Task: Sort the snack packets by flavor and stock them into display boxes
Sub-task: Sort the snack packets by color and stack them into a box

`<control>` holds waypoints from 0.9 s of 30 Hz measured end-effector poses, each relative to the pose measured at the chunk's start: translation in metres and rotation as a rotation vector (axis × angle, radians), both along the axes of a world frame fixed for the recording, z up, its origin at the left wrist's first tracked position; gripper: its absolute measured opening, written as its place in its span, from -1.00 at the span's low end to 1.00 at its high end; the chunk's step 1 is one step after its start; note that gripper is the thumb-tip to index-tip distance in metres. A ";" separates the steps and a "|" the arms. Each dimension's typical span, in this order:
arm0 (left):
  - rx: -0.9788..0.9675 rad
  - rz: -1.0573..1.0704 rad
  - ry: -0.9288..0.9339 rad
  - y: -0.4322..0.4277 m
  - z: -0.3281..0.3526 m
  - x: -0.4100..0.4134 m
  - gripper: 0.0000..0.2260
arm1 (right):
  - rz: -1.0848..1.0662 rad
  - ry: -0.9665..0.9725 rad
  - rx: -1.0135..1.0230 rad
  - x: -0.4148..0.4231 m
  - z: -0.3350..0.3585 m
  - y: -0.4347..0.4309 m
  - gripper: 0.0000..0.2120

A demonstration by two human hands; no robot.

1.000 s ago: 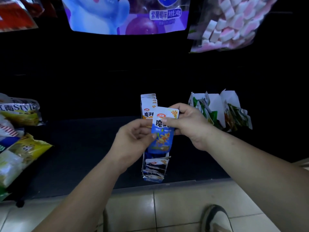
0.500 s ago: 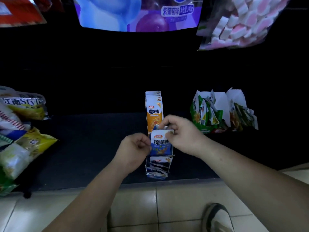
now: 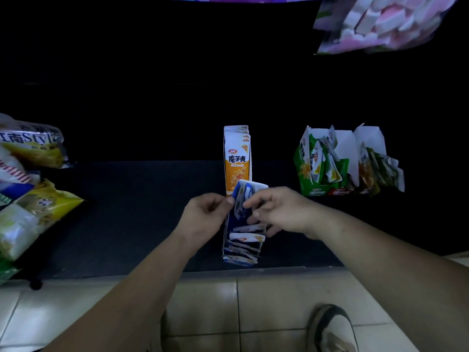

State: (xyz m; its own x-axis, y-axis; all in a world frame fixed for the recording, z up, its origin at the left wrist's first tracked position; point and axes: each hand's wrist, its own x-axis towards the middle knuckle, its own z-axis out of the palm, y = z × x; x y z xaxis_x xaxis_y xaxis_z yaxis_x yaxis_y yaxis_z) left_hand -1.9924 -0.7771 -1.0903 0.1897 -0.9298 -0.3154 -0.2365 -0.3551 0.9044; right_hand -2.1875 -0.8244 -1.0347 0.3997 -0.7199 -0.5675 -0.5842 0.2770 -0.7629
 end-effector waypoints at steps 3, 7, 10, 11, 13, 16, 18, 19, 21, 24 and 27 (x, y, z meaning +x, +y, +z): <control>-0.024 -0.002 -0.083 -0.009 0.001 -0.003 -0.89 | -0.111 -0.090 0.184 -0.002 0.004 -0.004 -0.61; -0.014 -0.011 -0.078 -0.014 0.002 -0.005 -0.92 | -0.030 -0.067 0.218 -0.001 -0.003 -0.003 -0.69; -0.033 -0.037 -0.109 -0.015 0.000 -0.005 -0.90 | -0.055 0.007 -0.027 -0.001 -0.010 -0.003 -0.96; -0.037 -0.048 -0.116 -0.014 -0.001 -0.005 -0.87 | -0.054 0.035 -0.120 -0.002 -0.012 -0.004 -0.95; -0.046 -0.068 -0.128 -0.013 0.001 -0.007 -0.83 | -0.005 0.120 -0.304 -0.007 -0.015 -0.006 -0.90; -0.076 -0.114 -0.100 -0.011 0.005 -0.014 -0.92 | 0.014 0.180 -0.466 -0.012 -0.017 -0.011 -0.83; -0.048 -0.244 -0.119 -0.009 0.005 -0.016 -0.92 | -0.065 0.151 -0.496 -0.008 -0.016 -0.014 -0.83; -0.027 -0.312 -0.147 -0.007 0.003 -0.017 -0.90 | -0.096 0.158 -0.479 -0.006 -0.015 -0.016 -0.75; -0.054 -0.316 -0.146 -0.002 0.001 -0.017 -0.87 | -0.105 0.203 -0.406 -0.001 -0.019 -0.015 -0.44; -0.102 -0.040 -0.053 -0.003 -0.002 -0.009 -0.87 | -0.186 0.139 -0.320 0.002 -0.033 -0.014 -0.41; 0.020 0.014 -0.115 -0.011 -0.008 0.003 -0.80 | -0.265 0.080 -0.318 -0.001 -0.040 -0.020 -0.60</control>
